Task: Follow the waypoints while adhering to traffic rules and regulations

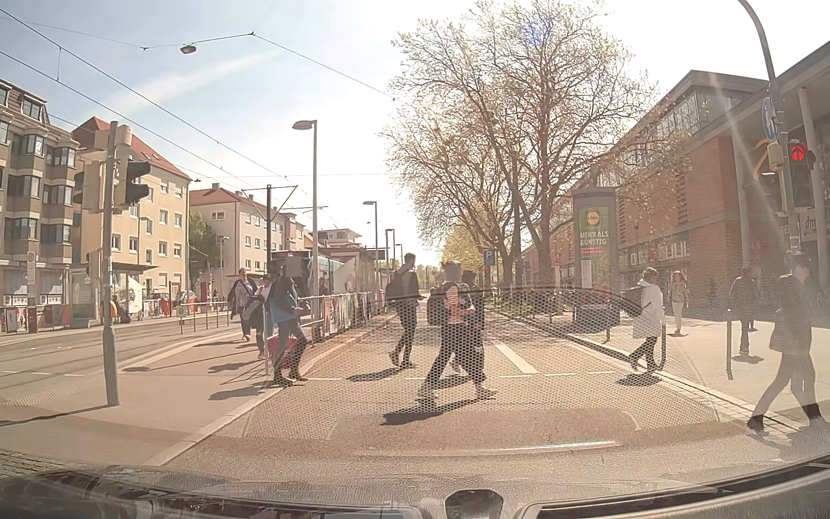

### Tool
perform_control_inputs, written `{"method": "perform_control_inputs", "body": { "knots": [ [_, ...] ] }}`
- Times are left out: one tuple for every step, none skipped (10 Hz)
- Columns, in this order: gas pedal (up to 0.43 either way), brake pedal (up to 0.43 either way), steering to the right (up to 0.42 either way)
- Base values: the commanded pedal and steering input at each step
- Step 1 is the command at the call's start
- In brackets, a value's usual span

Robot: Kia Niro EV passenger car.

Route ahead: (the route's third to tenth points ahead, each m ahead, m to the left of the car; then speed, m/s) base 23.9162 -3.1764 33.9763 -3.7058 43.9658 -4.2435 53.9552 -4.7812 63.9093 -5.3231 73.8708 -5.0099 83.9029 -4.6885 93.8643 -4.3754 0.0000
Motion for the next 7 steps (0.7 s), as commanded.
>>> {"method": "perform_control_inputs", "body": {
  "knots": [
    [0.000, 0.195, -0.006],
    [0.000, 0.195, -0.006],
    [0.000, 0.195, -0.006],
    [0.000, 0.195, -0.006],
    [0.000, 0.195, -0.006],
    [0.000, 0.195, -0.006],
    [0.000, 0.189, -0.006]
  ]
}}
